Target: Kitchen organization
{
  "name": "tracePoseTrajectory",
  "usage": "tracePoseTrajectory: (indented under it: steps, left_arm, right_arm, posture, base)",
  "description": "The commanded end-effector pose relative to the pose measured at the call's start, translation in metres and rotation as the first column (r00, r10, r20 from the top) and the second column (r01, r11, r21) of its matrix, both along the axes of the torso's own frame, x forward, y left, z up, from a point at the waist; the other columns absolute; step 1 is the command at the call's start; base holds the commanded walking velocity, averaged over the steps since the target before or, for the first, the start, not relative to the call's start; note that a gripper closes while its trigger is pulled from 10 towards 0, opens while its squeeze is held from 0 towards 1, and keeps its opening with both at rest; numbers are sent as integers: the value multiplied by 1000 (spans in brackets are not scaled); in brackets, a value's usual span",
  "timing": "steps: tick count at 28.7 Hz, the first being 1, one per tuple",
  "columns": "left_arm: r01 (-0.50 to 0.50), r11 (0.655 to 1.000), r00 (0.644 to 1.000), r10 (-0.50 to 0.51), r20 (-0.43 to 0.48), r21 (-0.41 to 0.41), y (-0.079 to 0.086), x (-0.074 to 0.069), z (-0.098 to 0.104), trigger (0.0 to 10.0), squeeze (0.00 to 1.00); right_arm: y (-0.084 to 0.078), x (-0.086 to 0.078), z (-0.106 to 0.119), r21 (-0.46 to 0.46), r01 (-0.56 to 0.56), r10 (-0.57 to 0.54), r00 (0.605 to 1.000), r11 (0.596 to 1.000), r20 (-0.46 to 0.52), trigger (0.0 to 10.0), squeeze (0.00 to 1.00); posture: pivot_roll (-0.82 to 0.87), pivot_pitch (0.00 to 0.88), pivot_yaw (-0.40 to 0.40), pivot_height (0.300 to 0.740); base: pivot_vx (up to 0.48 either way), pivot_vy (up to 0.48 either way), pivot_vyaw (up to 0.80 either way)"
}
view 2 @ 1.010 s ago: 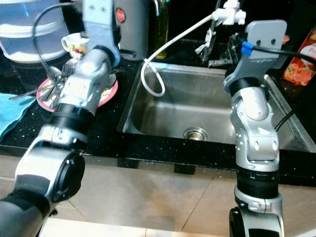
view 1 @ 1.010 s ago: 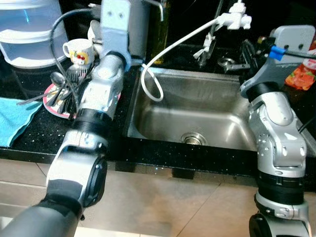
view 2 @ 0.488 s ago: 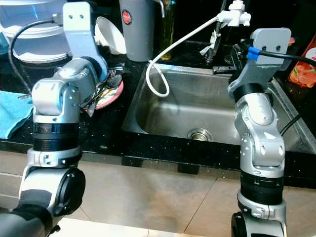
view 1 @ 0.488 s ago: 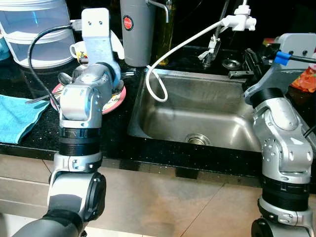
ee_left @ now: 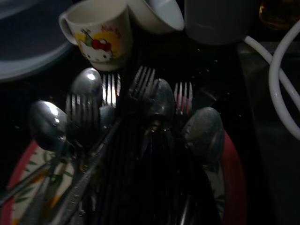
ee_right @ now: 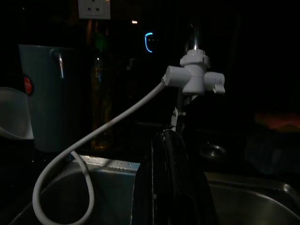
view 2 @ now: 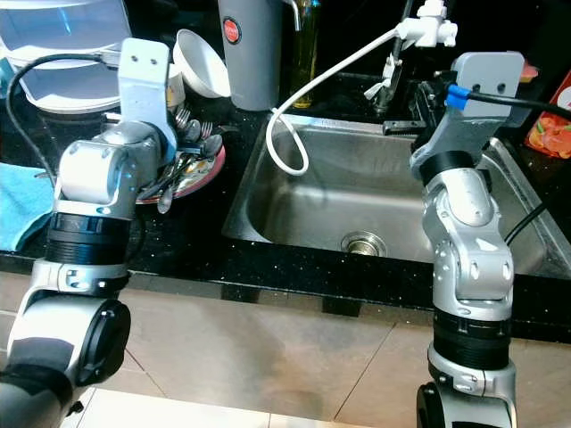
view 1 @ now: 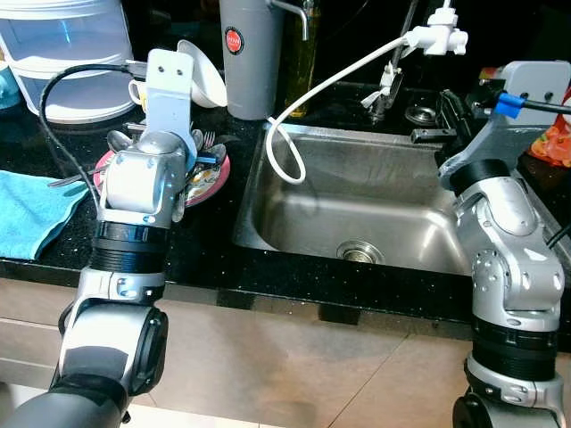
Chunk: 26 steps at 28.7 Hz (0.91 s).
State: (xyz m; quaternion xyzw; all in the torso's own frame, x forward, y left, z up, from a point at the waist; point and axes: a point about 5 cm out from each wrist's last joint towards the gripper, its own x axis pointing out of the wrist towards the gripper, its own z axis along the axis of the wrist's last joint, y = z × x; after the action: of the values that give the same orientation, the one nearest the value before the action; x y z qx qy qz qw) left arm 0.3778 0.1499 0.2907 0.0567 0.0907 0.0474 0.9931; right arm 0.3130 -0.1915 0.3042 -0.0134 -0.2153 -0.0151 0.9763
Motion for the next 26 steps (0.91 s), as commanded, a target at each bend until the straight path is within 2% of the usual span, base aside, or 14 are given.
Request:
tracePoseTrajectory:
  steps: [1, 2, 3, 7, 14, 15, 16, 17, 19, 21, 26]
  left_arm:
    - [-7, 1000, 999, 6, -39, -28, -2, 0, -7, 10000, 0]
    - [13, 999, 999, -15, -43, -49, -4, 0, -7, 10000, 318]
    - [17, 998, 999, -19, -47, -55, -5, 2, -7, 10000, 1000]
    - [45, 998, 999, -46, -29, -44, -8, 6, -6, 10000, 1000]
    - [41, 998, 997, -43, -63, -46, -8, 9, -13, 10000, 1000]
    - [39, 998, 997, -42, -67, -43, -7, 10, -14, 10000, 467]
    - [39, 998, 997, -42, -67, -43, -7, 10, -14, 10000, 467]
    - [38, 998, 995, -41, -85, -44, -7, 12, -19, 10000, 0]
    - [49, 998, 994, -53, -96, -48, -8, 12, -22, 10000, 0]
    - [79, 990, 986, -94, -135, -113, -11, 14, -28, 10000, 0]
    - [88, 982, 979, -117, -169, -170, -13, 16, -34, 10000, 0]
  right_arm:
    - [2, 1, -2, 2, -13, 13, 1000, 1000, -17, 10000, 0]
    - [3, 2, -2, 2, -18, 18, 1000, 1000, -21, 10000, 0]
    - [4, 3, -3, 2, -21, 21, 1000, 1000, -23, 10000, 0]
    - [8, 5, -3, 7, -30, 31, 999, 1000, -25, 10000, 0]
    - [13, 6, -6, 23, -36, 37, 999, 999, -28, 10000, 0]
    - [13, 6, -7, 23, -36, 37, 999, 999, -29, 10000, 0]
    - [13, 6, -7, 23, -36, 37, 999, 999, -29, 10000, 0]
    - [12, 6, -8, 23, -34, 35, 999, 999, -32, 10000, 0]
    - [12, 5, -9, 23, -31, 32, 999, 999, -33, 10000, 0]
    - [11, 6, -9, 27, -26, 27, 999, 999, -32, 10000, 0]
    - [13, 7, -9, 33, -28, 29, 999, 999, -28, 10000, 0]
  posture:
    - [74, 58, -11, 740]
    - [76, 61, -12, 740]
    - [75, 62, -11, 740]
    - [72, 62, -6, 740]
    - [69, 63, 3, 740]
    - [69, 62, 5, 740]
    - [69, 62, 5, 740]
    - [69, 58, 11, 740]
    - [69, 58, 11, 740]
    - [70, 58, 11, 740]
    - [69, 53, 18, 740]
  base:
    - [0, 0, 0]
    - [0, 0, 0]
    - [0, 0, 0]
    - [0, 0, 0]
    - [0, 0, 0]
    - [0, 0, 0]
    - [0, 0, 0]
    - [0, 0, 0]
    - [0, 0, 0]
    - [0, 0, 0]
    - [0, 0, 0]
